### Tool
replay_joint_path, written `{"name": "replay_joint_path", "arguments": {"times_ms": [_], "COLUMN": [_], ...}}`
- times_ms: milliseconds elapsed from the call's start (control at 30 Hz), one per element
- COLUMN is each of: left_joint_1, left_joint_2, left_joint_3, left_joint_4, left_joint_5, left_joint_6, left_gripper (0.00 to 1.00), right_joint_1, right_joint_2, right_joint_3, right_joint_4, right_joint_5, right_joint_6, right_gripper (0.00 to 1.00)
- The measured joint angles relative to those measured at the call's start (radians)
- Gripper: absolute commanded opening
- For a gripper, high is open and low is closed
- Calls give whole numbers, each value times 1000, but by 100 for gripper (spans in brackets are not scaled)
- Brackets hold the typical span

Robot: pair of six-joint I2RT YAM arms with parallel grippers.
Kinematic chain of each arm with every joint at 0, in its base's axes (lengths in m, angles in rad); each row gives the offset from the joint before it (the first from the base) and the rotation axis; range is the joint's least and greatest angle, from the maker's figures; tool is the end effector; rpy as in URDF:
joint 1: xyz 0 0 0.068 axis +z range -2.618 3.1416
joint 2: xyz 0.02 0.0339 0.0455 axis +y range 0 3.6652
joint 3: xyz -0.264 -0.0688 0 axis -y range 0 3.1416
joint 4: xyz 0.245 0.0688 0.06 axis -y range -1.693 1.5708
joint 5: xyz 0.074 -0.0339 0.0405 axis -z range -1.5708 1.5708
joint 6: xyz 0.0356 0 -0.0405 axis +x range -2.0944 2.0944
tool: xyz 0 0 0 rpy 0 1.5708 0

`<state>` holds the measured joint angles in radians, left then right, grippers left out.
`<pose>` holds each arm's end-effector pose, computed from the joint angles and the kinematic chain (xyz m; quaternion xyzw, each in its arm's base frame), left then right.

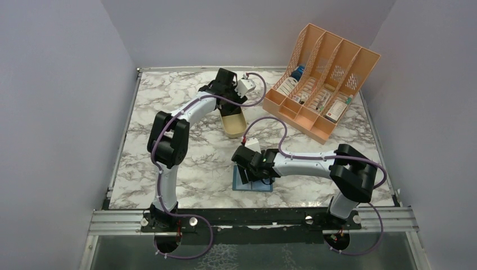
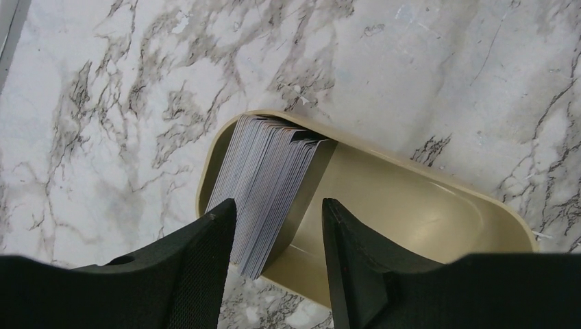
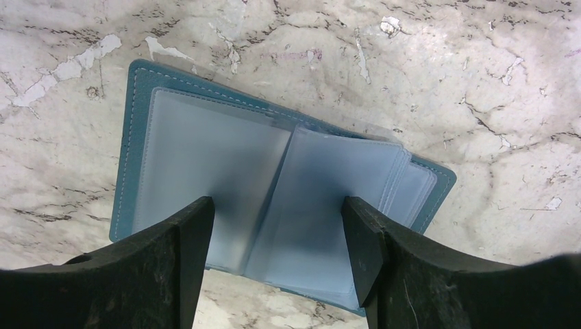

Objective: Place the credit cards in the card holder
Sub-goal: Pick up the credit card from the storage box.

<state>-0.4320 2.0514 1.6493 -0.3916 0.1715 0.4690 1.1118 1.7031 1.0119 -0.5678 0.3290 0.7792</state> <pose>0.4220 -0.2012 0.2292 0.4307 0.8159 -0.0723 0.3789 0.1498 0.2772 0.1627 -0.1362 0.9653 0.0295 0.2208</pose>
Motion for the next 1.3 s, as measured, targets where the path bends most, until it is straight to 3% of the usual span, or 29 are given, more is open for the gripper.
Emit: {"name": "replay_joint_path", "arguments": {"times_ms": [300,767,1300], "left_joint_1": [-31,-44,-65], "left_joint_2": [46,47,47], "left_joint_3": [9,-2,-21], "left_joint_4": [1,41,87], "left_joint_5": [-81,-173,-211], "left_joint_6": [56,82,121], "left_gripper": [49,38,16], "right_joint_1": [0,0,0], "right_joint_2": [-4,-11,-31], "right_joint_3": [-5,-15,-39], "right_joint_4": [5,15,42], "right_joint_5": [0,1,3], "right_joint_6": [-5,-6,-6], "right_gripper": [69,69,69]}}
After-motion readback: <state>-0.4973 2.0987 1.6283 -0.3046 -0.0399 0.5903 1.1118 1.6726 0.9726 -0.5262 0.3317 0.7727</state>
